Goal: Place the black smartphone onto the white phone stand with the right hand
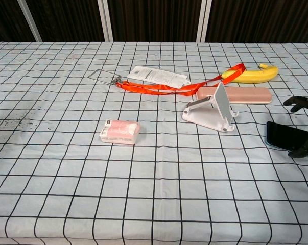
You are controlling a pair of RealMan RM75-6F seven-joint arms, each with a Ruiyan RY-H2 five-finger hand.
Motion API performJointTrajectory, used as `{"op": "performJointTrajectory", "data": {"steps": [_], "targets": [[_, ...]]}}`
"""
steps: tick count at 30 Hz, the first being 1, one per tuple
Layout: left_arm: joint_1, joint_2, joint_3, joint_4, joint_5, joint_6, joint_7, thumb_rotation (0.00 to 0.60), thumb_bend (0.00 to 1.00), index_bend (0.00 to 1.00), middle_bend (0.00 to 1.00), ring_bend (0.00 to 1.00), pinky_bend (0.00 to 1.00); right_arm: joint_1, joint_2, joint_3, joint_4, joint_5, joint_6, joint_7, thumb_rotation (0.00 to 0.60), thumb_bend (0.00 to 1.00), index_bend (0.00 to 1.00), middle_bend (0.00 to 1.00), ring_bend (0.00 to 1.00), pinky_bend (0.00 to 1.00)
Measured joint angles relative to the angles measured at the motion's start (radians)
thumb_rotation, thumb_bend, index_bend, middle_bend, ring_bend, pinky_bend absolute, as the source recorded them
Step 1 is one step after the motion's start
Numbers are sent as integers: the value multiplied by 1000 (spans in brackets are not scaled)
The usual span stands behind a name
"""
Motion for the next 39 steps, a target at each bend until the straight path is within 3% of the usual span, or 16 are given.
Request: {"op": "performJointTrajectory", "data": {"steps": [18, 25, 39], "targets": [[0, 1, -1, -1, -3, 1, -3, 600, 0, 0, 0, 0, 0, 12, -6, 3, 56, 63, -10, -3, 600, 109, 169, 202, 98, 158], [0, 1, -1, -1, -4, 2, -3, 600, 0, 0, 0, 0, 0, 13, -10, 1, 62, 57, -2, 7, 600, 121, 251, 289, 145, 159], [0, 3, -2, -4, -7, 1, -3, 600, 0, 0, 0, 0, 0, 12, -11, -4, 71, 62, 6, 6, 600, 124, 272, 307, 160, 160]]}}
